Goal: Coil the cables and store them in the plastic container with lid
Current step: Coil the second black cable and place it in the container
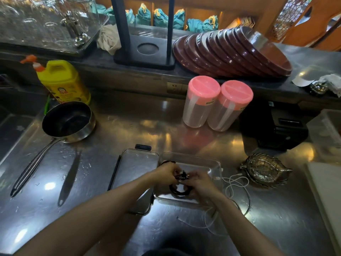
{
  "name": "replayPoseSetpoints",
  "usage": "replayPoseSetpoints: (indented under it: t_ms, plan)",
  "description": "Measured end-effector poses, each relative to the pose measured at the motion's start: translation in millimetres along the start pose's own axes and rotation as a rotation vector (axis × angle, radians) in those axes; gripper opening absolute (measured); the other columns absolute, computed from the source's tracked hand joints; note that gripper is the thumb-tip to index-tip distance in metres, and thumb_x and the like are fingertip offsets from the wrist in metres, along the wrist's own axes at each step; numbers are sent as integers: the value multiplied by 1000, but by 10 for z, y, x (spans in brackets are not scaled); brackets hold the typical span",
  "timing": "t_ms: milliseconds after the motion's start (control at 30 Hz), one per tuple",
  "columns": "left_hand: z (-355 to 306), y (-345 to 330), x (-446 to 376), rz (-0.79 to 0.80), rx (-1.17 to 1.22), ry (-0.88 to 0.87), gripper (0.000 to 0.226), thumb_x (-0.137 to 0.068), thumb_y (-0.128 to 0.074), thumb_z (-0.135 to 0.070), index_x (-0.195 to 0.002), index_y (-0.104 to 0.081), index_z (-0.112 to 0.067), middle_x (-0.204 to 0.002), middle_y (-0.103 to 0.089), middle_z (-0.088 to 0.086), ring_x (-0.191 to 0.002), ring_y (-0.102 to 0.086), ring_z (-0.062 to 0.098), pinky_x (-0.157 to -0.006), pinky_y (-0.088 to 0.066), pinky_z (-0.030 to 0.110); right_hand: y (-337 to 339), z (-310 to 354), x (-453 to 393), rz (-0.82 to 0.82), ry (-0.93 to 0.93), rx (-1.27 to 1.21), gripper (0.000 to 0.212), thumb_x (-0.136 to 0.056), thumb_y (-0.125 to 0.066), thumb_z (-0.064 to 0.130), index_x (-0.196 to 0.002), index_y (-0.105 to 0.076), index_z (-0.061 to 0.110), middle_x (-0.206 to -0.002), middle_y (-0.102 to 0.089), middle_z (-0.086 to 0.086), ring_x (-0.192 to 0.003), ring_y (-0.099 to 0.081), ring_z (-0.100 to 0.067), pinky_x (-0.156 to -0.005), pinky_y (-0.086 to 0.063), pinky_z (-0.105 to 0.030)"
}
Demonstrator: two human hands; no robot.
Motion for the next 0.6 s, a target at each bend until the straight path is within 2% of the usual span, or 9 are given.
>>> replayPoseSetpoints:
  t_ms: [67, 133, 267, 400, 500, 600]
  plan:
    - [54, -93, -42, -19, 21, 100, 37, -75, -81, -6, -110, -67, -6, -109, -70, 15, -102, -67, 30, -75, -54, 36, -54, -42, -89, 4, 0, 36, 13, -85, -73, 0, -91, -63, -4, -66, -62, -22, -54, -59, -26, -51, -45, -35]
    - [110, -214, -71, -56, 81, 176, 45, -77, -75, -1, -120, -61, -5, -118, -66, 13, -110, -64, 29, -75, -52, 31, -94, -77, -152, -6, 6, 120, 8, -85, -69, -1, -81, -63, 3, -68, -64, -22, -58, -61, -28, -54, -48, -39]
    - [181, -413, -126, -97, 132, 199, 46, -82, -66, 4, -126, -58, -7, -126, -66, 12, -112, -64, 28, -72, -49, 27, -107, -151, -270, -77, 73, 425, 10, -81, -66, 14, -90, -64, 20, -83, -74, -6, -71, -70, -21, -64, -59, -42]
    - [219, -421, -159, -146, 179, 222, 49, -85, -62, 4, -133, -56, -6, -129, -66, 14, -117, -63, 29, -78, -47, 23, -164, -123, -351, -88, 153, 632, 9, -89, -62, 24, -97, -61, 28, -83, -72, 4, -70, -69, -15, -66, -56, -36]
    - [235, -361, -148, -140, 162, 211, 46, -85, -62, -3, -130, -56, -7, -123, -68, 15, -111, -66, 30, -90, -58, 36, -230, -91, -408, -62, 177, 663, 18, -91, -67, 21, -109, -64, 24, -82, -70, 5, -69, -67, -14, -62, -51, -27]
    - [210, -299, -128, -92, 69, 166, 33, -86, -63, -7, -119, -59, -3, -109, -71, 16, -99, -68, 30, -83, -59, 37, -282, -109, -442, -8, 200, 685, 18, -90, -72, 20, -107, -64, 19, -80, -64, 8, -72, -61, -10, -62, -44, -22]
Point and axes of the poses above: each hand's wrist, its own x-axis away from the middle knuckle, its own y-axis out of the back of the hand, z = x × y, the point moved 2 cm from there along -x, towards the middle knuckle
